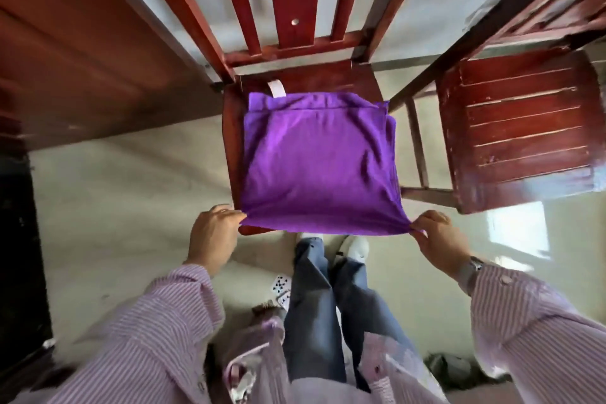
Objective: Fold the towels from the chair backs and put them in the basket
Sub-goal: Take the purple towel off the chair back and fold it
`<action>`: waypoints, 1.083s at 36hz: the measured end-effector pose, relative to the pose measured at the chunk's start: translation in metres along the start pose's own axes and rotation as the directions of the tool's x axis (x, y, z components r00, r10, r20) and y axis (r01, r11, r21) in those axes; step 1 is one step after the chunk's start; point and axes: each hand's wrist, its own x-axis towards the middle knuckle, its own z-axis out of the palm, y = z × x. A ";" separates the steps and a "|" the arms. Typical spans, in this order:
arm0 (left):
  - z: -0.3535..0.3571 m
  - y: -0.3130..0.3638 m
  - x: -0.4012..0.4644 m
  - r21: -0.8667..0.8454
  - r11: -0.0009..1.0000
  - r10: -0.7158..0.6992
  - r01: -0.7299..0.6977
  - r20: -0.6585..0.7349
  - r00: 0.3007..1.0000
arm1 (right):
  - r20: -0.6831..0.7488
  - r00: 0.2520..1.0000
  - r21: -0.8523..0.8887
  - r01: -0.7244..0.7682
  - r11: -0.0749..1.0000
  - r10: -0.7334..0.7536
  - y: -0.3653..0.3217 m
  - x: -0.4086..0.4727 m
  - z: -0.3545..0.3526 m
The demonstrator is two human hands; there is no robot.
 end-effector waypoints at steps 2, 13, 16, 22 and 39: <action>0.023 -0.007 -0.004 -0.009 0.998 -0.067 0.069 0.156 0.985 | 0.102 0.993 -0.068 -0.056 0.996 0.062 0.004 -0.001 0.020; 0.043 -0.014 0.067 -0.046 0.984 -0.163 0.172 0.166 0.973 | 0.302 0.950 -0.011 -0.084 0.996 0.084 -0.012 0.061 0.032; 0.040 -0.012 0.105 -0.102 0.983 -0.142 0.150 0.076 0.987 | 0.186 0.982 0.059 -0.051 0.997 0.039 -0.027 0.100 0.020; 0.041 -0.015 0.180 -0.099 0.988 -0.127 0.121 -0.057 0.990 | -0.093 0.996 0.101 0.015 0.995 -0.005 -0.050 0.179 -0.003; 0.029 -0.032 0.222 0.038 0.966 -0.259 0.257 0.066 0.964 | -0.116 0.979 -0.151 0.150 0.977 -0.168 -0.038 0.241 -0.013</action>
